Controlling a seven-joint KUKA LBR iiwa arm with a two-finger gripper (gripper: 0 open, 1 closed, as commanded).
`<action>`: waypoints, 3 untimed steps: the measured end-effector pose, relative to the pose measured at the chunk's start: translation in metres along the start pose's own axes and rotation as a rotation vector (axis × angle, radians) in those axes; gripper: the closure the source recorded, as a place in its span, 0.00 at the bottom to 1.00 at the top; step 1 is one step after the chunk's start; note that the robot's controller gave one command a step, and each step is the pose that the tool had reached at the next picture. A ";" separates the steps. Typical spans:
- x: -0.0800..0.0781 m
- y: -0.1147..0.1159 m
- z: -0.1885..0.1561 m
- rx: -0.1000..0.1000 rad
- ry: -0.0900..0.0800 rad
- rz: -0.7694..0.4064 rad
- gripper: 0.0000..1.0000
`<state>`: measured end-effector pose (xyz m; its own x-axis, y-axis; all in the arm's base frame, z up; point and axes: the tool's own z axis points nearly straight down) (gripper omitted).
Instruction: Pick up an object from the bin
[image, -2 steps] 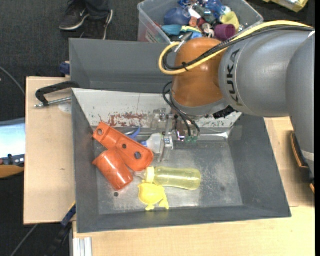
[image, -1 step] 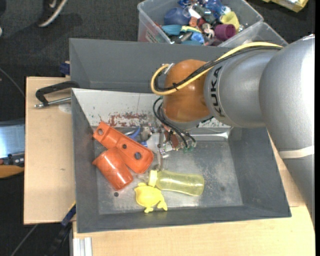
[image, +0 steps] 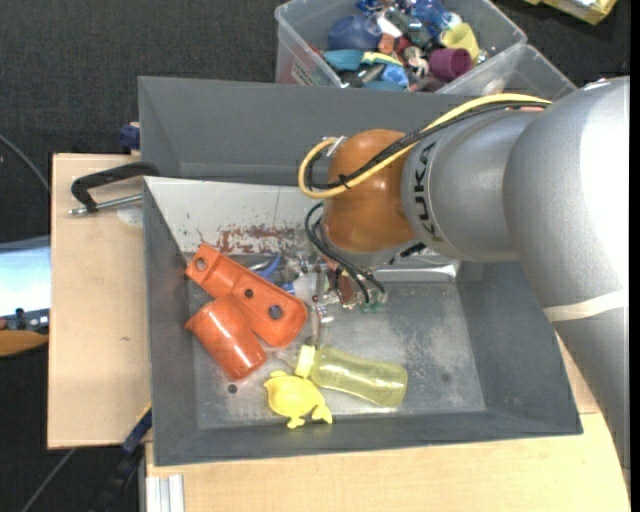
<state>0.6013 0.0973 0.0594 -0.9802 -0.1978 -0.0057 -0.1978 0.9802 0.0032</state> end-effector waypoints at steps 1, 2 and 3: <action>-0.009 0.035 -0.009 0.009 -0.014 -0.229 0.00; 0.011 0.045 -0.003 0.034 0.055 0.310 1.00; 0.011 0.046 -0.003 0.034 0.056 0.310 1.00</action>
Offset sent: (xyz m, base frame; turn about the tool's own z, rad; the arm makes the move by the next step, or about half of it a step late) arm -0.0101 0.0588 0.0106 0.3136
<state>0.5812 0.1397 0.0623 -0.9927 0.1115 0.0454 0.1099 0.9933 -0.0369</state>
